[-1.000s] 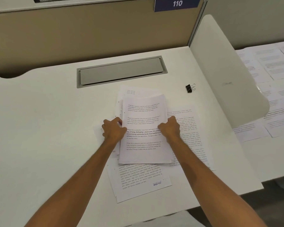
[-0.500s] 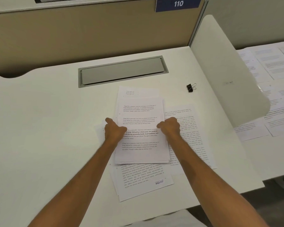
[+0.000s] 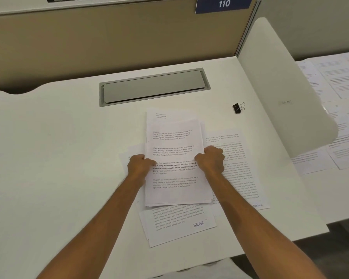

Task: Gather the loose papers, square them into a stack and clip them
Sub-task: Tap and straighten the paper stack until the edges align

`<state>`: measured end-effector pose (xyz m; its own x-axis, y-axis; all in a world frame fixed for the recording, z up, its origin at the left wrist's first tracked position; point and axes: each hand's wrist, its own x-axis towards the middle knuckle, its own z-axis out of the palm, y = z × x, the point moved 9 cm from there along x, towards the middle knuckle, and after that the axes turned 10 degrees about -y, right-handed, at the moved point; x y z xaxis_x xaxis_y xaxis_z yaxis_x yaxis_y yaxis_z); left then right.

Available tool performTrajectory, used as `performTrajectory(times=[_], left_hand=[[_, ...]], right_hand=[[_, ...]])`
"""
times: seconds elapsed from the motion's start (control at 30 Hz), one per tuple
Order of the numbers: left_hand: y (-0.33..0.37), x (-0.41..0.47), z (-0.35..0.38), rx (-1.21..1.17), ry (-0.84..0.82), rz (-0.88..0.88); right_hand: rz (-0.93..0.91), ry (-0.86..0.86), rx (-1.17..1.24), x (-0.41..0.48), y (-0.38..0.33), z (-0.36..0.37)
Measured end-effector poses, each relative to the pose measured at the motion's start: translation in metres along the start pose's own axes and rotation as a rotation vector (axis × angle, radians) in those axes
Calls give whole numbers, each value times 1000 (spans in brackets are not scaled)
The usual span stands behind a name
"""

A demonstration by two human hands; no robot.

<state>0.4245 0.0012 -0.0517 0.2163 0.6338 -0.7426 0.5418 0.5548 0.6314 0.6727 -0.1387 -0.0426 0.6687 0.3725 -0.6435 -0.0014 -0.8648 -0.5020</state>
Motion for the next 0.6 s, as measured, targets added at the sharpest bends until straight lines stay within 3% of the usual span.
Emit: performTrajectory(times=[0.2,0.4,0.6], left_hand=[[11,-6,9,23,15,88],[7,3,7,-65,-28,48],[4,7,5,-113,-73,30]], right_hand=[[-2,-12,-45,-2,-5,-3],[-12,-44,197,3,2,-12],[-45,-191,415,14,10,-6]])
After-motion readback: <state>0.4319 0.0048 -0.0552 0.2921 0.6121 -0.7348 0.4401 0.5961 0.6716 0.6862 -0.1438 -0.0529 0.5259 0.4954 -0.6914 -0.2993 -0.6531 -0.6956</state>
